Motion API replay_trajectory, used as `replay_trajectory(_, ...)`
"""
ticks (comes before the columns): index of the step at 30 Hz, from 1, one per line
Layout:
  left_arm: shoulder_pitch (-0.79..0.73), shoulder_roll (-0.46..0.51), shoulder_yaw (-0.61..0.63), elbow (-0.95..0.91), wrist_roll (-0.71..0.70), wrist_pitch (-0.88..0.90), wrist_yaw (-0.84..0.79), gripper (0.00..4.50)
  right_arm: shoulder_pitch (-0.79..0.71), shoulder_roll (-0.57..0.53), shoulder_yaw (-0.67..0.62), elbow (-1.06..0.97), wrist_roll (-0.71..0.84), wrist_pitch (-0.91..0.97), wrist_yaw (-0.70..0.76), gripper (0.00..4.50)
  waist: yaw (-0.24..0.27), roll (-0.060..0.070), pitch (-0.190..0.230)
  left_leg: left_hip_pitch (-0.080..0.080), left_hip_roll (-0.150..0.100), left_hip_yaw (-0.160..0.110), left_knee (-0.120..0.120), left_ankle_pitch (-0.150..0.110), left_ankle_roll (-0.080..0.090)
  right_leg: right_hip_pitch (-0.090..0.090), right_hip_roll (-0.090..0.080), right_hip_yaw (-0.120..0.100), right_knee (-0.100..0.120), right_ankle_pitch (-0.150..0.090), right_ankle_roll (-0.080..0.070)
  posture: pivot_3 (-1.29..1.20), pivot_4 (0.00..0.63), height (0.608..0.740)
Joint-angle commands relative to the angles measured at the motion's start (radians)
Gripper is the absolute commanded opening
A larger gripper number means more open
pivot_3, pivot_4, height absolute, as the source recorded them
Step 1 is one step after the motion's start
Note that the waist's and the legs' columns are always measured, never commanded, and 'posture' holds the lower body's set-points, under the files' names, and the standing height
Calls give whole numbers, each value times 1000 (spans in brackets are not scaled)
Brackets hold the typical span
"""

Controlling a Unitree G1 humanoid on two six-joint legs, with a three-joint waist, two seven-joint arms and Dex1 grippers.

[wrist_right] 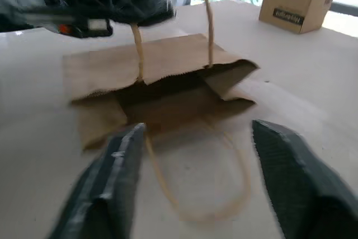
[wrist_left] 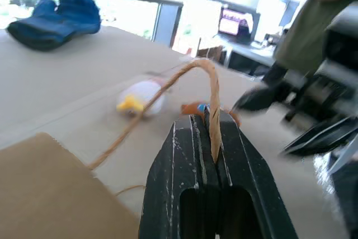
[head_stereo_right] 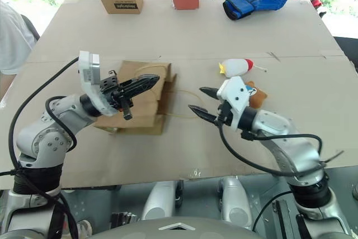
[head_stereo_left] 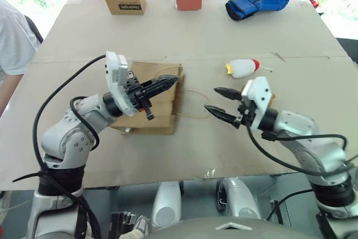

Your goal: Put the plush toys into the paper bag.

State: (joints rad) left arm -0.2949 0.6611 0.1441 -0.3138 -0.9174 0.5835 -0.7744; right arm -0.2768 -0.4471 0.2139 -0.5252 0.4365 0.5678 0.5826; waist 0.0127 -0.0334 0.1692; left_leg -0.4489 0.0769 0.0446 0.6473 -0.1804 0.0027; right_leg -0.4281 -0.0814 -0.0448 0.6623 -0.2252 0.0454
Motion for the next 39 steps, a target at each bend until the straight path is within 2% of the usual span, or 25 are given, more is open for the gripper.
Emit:
replay_trajectory(1, -22, -26, -6, -55, -32, 42, 25, 0, -109, 110, 117, 249, -114, -106, 9, 1057, -4, 0, 0, 0, 0, 0, 0, 0, 0, 0, 1, 0, 0, 2, 2, 0, 150, 714)
replay_trajectory(3, -34, -34, 2, -64, -46, 65, 33, 0, -180, 175, 170, 405, -168, -168, 39, 84, -12, 1, 0, 0, 1, 0, 0, 0, 0, 0, 2, 0, 0, 2, 2, 0, 150, 714)
replay_trajectory(4, -40, -37, 8, -64, -55, 74, 35, 0, -202, 196, 186, 456, -185, -192, 57, 21, -15, 1, 1, 0, 2, -1, 0, 0, 0, -1, 3, 0, 0, 2, 2, 0, 150, 714)
replay_trajectory(9, -80, -48, 13, -51, -62, 97, 39, 0, -301, 338, 240, 710, -205, -321, 179, 21, -14, 1, 1, -1, 2, -2, 0, 0, 0, 0, 4, 0, 0, 2, 2, 0, 150, 714)
replay_trajectory(16, -154, -113, 69, -56, -132, 129, 141, 0, -391, 534, 205, 1100, -244, -487, 240, 21, -22, 1, 1, -1, 2, -3, 0, 0, 0, 0, 4, 1, 0, 2, 2, 0, 150, 714)
replay_trajectory(24, -218, -113, 152, -88, -250, 170, 286, 0, -423, 612, 208, 1319, -346, -570, 228, 21, -27, 1, 0, 3, 3, -5, 0, 0, 0, 3, 6, 1, 0, 2, 2, 0, 150, 714)
replay_trajectory(27, -241, -97, 187, -79, -283, 175, 333, 0, -436, 617, 206, 1371, -377, -584, 196, 21, -26, 2, 0, 5, 3, -6, 0, 0, -1, 6, 7, 1, 0, 2, 1, 0, 150, 714)
replay_trajectory(29, -242, -77, 211, -61, -279, 174, 349, 0, -447, 614, 204, 1395, -399, -601, 158, 21, -26, 2, 0, 13, 3, -6, -1, 0, -1, 14, 7, 1, 0, -1, -2, 0, 150, 714)
replay_trajectory(31, -215, -45, 203, -66, -218, 154, 314, 0, -455, 611, 195, 1395, -416, -632, 115, 21, -24, 3, 0, 18, 3, -5, -4, -1, -2, 17, 7, 1, -2, -3, 1, 0, 150, 714)
replay_trajectory(35, -119, -9, 162, -82, -73, 69, 227, 0, -454, 587, 185, 1304, -444, -645, 47, 21, -24, 6, -1, 18, 3, -5, -4, -2, -5, 17, 7, 2, -1, -3, 1, 0, 150, 714)
replay_trajectory(37, -86, 2, 153, -81, -37, 45, 180, 0, -438, 568, 165, 1177, -366, -509, 148, 21, -23, 6, -1, 17, 3, -5, -4, -2, -6, 15, 7, 2, -1, -2, 0, 0, 150, 714)
replay_trajectory(39, -71, 2, 150, -76, -25, 40, 152, 0, -412, 531, 164, 1039, -342, -448, 195, 539, -19, 7, 0, 15, 3, -5, -4, -1, -7, 15, 7, 2, -1, 0, -3, 0, 150, 714)
